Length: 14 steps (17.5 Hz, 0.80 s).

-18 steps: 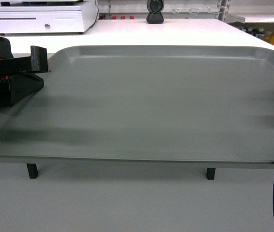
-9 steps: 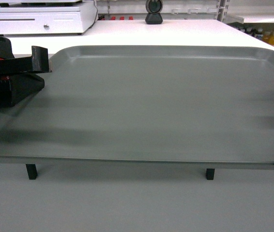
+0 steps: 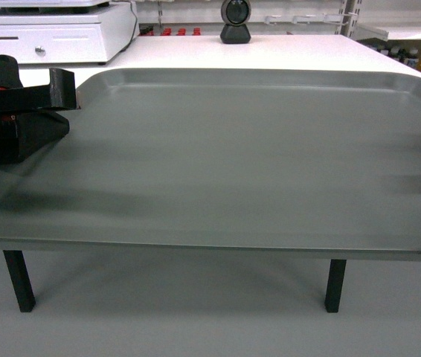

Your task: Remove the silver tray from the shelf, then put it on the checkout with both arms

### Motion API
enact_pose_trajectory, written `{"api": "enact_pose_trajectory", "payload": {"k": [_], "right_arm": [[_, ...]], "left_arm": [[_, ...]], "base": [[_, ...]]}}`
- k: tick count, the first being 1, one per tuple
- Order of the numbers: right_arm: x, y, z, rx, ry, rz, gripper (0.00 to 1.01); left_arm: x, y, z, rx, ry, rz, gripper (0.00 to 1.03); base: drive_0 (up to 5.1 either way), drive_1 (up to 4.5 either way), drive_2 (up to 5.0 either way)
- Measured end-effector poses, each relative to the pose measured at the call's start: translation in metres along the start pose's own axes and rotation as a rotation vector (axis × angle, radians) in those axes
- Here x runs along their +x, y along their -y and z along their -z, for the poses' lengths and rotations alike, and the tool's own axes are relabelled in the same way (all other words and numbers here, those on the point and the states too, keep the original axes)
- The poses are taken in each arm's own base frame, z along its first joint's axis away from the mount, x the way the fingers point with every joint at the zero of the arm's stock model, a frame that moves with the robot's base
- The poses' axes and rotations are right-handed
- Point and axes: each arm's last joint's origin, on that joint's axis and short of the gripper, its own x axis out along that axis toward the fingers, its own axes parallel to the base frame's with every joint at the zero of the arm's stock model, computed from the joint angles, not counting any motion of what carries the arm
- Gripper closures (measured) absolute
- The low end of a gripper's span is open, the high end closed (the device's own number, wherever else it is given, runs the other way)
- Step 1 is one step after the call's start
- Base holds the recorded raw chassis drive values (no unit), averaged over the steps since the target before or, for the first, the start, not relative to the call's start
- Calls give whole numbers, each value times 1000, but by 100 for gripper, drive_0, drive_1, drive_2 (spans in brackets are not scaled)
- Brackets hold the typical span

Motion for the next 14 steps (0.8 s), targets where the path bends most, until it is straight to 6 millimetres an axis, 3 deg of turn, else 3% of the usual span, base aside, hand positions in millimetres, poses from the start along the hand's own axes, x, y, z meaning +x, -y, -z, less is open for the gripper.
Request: {"api": "enact_pose_trajectory", "payload": {"k": [14], "right_arm": [[0,0,0,0,2,-1,98]], "left_arm": [[0,1,1,1,-7,1,100]], "base": [[0,427,-427]]}}
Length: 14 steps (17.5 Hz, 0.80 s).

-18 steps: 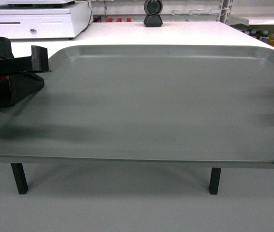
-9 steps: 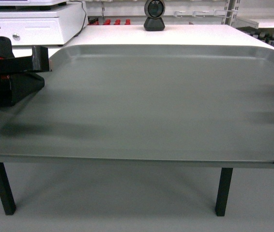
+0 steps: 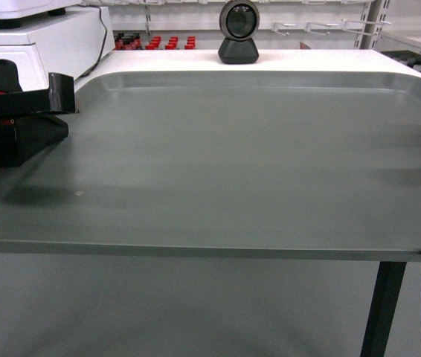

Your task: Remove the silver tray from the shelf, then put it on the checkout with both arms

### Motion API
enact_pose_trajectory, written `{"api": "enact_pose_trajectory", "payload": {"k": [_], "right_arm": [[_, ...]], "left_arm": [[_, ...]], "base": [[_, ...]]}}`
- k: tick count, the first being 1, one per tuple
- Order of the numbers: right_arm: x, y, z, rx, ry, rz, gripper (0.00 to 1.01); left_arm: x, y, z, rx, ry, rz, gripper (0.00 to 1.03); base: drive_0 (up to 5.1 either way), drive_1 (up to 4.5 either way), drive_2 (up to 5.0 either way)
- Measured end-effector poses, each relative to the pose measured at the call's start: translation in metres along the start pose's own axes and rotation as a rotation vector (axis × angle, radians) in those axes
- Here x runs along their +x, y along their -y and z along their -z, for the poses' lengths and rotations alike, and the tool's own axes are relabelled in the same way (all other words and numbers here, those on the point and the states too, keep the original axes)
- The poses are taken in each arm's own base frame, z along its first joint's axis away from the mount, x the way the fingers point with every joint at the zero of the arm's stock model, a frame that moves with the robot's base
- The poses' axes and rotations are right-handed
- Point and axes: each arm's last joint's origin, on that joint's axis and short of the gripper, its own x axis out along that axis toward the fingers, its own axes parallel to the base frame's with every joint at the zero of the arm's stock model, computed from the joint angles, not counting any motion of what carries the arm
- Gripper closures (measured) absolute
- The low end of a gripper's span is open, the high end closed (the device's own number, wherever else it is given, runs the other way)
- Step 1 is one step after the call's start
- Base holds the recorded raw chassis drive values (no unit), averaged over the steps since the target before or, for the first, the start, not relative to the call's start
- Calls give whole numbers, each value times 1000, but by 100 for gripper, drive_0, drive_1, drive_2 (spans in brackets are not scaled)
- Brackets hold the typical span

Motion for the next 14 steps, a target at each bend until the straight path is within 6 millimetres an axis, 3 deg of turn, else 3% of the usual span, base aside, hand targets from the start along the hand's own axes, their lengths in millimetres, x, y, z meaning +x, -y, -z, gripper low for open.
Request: {"api": "enact_pose_trajectory", "payload": {"k": [13,14], "right_arm": [[0,0,0,0,1,0,98],[0,0,0,1,5,-1,98]], "left_arm": [[0,0,0,0,2,0,100],[0,0,-1,0,9,2,100]], "base": [[-10,417,-437],[0,0,0]]}}
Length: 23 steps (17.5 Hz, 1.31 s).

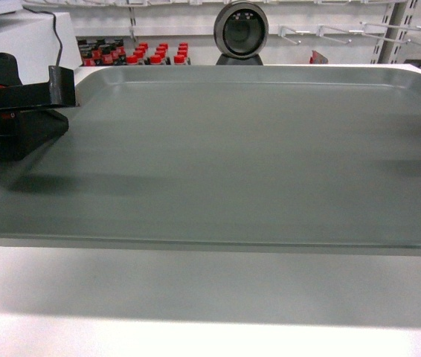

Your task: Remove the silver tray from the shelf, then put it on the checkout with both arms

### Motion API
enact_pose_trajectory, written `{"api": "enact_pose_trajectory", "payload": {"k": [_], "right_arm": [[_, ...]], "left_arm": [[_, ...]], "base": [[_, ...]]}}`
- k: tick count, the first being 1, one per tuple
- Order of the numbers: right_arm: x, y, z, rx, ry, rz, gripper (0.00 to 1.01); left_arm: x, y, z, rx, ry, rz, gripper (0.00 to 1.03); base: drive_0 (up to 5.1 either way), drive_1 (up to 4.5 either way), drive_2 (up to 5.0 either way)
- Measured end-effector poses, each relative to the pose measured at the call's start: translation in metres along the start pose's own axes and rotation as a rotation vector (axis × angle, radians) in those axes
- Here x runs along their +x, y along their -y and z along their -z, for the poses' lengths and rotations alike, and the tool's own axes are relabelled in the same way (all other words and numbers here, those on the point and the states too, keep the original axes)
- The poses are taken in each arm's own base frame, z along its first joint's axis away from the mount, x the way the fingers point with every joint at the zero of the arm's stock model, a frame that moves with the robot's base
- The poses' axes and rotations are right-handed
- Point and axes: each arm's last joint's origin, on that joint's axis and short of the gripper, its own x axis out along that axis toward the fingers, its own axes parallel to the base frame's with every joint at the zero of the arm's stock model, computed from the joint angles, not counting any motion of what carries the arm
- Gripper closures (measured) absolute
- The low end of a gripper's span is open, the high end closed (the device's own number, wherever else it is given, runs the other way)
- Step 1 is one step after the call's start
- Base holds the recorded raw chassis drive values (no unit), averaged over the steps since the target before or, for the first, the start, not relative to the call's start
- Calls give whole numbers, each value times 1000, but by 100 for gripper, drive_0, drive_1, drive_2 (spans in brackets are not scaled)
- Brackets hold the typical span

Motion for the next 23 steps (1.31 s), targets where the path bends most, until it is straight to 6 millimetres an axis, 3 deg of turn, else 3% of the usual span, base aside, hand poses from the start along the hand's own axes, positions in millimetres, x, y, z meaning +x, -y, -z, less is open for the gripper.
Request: {"api": "enact_pose_trajectory", "payload": {"k": [14,18,23], "right_arm": [[1,0,0,4,6,-4,98],[14,3,0,83,233,-178,98],[39,4,2,104,168,-193,98]], "left_arm": [[1,0,1,0,-6,-1,100],[5,17,-3,-36,121,-326,100],[29,17,-1,-11,113,-424,99]], "base": [[0,0,0],[0,0,0],[0,0,0]]}}
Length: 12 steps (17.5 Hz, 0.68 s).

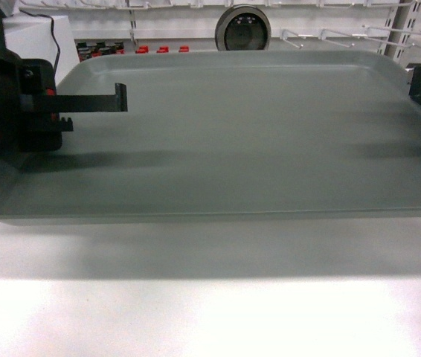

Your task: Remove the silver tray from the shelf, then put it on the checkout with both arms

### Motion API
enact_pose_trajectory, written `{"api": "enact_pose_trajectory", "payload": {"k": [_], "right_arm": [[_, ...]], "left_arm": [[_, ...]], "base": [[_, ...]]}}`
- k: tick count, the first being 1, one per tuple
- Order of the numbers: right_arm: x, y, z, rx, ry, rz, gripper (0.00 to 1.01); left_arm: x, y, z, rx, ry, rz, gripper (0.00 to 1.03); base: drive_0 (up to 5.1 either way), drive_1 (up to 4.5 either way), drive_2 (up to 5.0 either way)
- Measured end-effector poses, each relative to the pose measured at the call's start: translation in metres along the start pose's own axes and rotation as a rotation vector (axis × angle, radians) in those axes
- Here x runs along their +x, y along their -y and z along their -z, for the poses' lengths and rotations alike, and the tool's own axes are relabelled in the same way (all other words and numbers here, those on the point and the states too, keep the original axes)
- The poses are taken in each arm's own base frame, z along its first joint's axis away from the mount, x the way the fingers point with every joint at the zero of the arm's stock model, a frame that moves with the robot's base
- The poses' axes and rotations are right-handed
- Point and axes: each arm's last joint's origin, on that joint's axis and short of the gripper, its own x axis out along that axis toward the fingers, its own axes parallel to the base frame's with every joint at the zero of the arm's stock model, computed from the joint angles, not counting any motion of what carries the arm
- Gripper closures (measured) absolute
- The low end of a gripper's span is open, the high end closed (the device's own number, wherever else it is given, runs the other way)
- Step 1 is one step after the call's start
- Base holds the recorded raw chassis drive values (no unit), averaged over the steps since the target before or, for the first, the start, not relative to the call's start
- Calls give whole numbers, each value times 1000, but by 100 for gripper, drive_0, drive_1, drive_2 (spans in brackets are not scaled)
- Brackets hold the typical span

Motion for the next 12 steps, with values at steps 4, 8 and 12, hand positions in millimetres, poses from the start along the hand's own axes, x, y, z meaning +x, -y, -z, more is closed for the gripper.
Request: {"api": "enact_pose_trajectory", "payload": {"k": [4,8,12], "right_arm": [[22,11,-6,-13,-52,30,98],[49,19,-9,-53,-89,61,98],[65,25,-1,-53,-152,80,98]], "left_arm": [[24,11,-2,3,-19,16,99],[54,22,-8,22,-34,27,99],[70,25,-6,39,-72,27,99]], "base": [[0,0,0],[0,0,0],[0,0,0]]}}
